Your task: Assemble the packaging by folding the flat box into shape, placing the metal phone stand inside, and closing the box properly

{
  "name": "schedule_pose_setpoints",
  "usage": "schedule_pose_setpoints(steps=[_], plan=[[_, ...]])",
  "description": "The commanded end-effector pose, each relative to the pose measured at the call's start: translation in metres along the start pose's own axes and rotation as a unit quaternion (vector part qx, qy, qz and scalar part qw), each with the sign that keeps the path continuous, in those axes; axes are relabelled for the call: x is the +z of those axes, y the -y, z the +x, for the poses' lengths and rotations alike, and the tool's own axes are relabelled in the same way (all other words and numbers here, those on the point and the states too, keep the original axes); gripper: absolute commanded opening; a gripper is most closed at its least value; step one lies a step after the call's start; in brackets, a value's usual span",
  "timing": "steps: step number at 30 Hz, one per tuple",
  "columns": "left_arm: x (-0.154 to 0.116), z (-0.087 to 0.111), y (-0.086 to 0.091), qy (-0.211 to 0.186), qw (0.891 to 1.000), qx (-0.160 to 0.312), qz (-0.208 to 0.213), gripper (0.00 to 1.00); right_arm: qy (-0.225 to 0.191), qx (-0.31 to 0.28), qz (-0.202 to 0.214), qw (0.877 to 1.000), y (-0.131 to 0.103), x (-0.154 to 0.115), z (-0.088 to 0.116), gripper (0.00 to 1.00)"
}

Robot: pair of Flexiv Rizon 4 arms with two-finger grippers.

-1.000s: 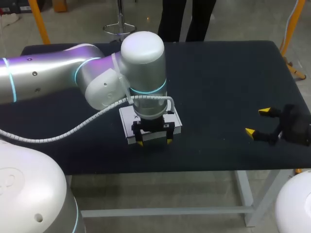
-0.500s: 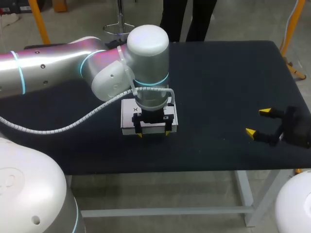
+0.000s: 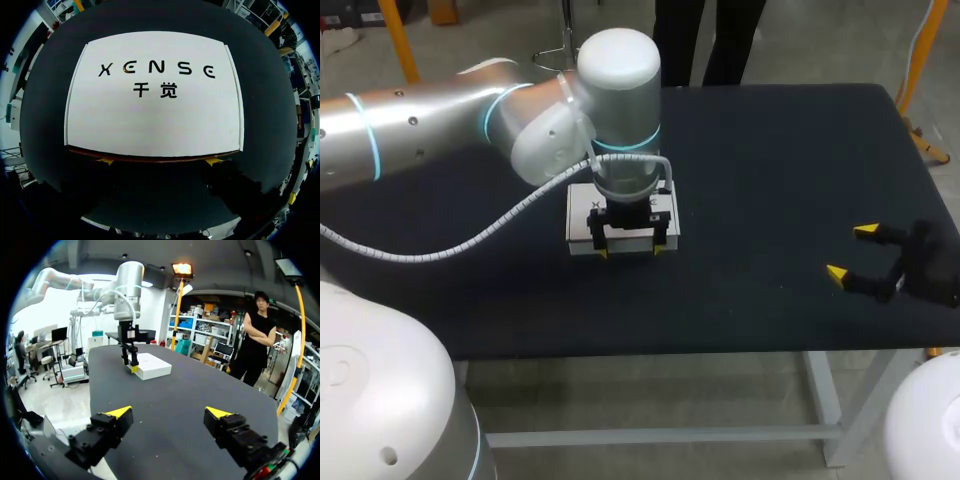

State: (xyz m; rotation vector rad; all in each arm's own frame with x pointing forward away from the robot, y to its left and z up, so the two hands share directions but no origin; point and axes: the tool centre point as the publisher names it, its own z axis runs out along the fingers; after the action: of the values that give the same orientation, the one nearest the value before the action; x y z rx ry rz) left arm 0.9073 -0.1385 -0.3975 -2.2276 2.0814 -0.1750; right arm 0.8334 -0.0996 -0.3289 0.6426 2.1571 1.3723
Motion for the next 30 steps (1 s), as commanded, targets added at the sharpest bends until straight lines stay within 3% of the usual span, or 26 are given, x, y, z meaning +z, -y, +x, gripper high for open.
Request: schedule_pose_setpoints(steps=[1,14,30], plan=[[0.000,0.000,0.019,0.003,1.000,0.000,-0.005,1.00,0.001,-0.001,-0.003,1.000,0.001,-0.001,0.000,1.00],[0.008,-0.009,0.086,0.008,1.000,0.003,-0.013,1.00,0.001,-0.001,-0.003,1.000,0.001,-0.001,0.000,1.00],[0.016,-0.011,0.153,0.008,1.000,0.005,-0.023,1.00,0.001,-0.001,-0.003,1.000,0.001,-0.001,0.000,1.00]])
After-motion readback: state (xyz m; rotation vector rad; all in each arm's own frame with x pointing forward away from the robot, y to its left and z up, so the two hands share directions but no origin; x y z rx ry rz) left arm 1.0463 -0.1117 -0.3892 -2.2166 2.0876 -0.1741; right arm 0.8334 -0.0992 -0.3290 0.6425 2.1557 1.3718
